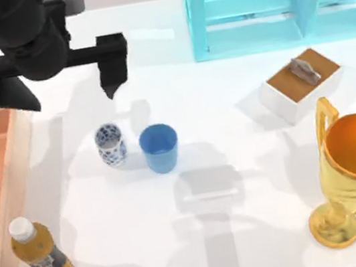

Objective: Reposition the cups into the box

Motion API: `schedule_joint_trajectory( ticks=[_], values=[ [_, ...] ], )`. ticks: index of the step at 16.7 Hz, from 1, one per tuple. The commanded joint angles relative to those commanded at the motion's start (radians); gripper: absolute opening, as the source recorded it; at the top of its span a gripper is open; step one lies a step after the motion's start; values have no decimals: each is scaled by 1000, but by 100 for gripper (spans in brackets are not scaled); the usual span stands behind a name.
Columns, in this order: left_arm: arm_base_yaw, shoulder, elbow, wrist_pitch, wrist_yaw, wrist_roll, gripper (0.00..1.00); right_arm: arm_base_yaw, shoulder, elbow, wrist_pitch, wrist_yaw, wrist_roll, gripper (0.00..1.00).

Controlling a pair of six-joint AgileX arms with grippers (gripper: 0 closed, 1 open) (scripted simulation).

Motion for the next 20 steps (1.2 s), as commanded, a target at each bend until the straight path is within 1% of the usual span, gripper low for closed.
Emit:
schedule_joint_trajectory(
  ticks=[4,6,8,16,18,20],
  values=[
    [-36,258,264,-148,-3,-65,100,0,0,0,0,0,0,100],
    [-45,343,353,-194,-5,-86,100,0,0,0,0,0,0,100],
    [-50,393,405,-220,-7,-99,100,0,0,0,0,0,0,100],
    [-47,404,398,-208,-7,-99,100,0,0,0,0,0,0,100],
    [-48,408,343,-151,-8,-98,100,0,0,0,0,0,0,100],
    [-48,416,260,-55,-7,-98,100,0,0,0,0,0,0,100]
  ],
)
